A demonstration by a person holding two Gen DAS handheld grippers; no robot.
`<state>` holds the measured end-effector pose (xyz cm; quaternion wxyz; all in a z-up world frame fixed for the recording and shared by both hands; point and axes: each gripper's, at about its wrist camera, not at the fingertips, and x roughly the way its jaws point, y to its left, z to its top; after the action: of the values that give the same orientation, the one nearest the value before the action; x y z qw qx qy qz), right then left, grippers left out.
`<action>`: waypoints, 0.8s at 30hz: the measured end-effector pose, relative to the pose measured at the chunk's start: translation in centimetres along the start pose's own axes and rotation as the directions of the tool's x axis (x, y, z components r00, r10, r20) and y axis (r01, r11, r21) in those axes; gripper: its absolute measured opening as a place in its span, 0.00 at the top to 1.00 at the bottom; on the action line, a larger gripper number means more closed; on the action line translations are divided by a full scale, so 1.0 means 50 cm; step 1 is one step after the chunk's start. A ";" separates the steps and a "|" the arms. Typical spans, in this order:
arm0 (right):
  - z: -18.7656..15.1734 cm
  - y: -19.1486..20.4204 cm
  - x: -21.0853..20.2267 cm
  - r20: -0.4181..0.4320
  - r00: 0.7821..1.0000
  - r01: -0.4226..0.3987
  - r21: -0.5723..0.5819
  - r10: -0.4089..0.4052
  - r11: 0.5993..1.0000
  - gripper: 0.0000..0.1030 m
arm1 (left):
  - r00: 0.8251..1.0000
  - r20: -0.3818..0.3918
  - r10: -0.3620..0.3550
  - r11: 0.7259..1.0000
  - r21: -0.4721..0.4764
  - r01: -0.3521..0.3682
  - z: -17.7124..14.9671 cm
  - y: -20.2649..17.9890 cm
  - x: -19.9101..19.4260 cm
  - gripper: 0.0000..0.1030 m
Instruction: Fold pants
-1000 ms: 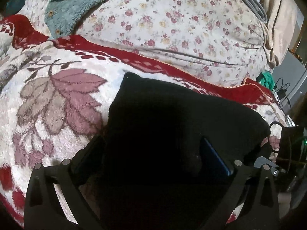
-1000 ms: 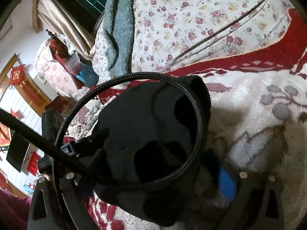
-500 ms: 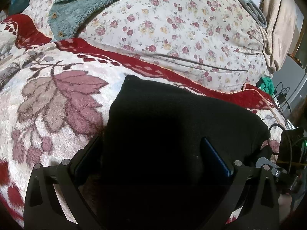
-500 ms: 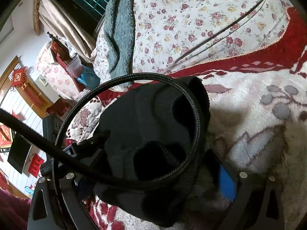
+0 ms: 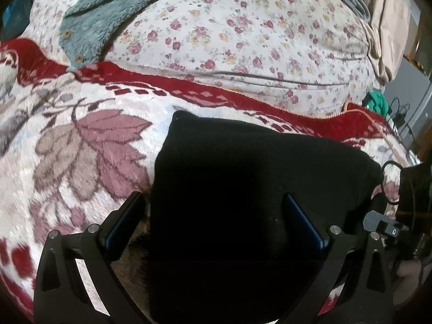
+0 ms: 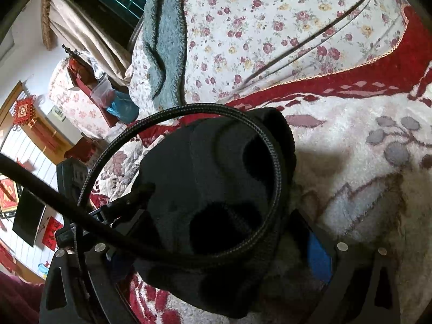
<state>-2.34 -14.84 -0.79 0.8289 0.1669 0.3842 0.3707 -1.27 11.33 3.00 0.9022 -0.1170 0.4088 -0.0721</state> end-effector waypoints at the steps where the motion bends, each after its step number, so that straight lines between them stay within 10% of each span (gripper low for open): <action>1: 0.000 0.002 0.000 0.000 1.000 0.002 0.000 -0.002 1.000 0.02 | 1.000 -0.003 0.006 1.000 0.007 -0.006 0.002 -0.002 -0.001 0.01; 24: 0.011 -0.014 0.012 -0.047 0.998 -0.028 0.059 0.030 0.998 0.25 | 1.000 -0.010 0.017 0.999 0.035 -0.017 0.000 -0.006 0.002 0.01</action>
<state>-1.30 -14.87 -1.13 0.8089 0.1876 0.4120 0.3753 -1.23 11.00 2.99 0.9025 -0.0974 0.4132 -0.0722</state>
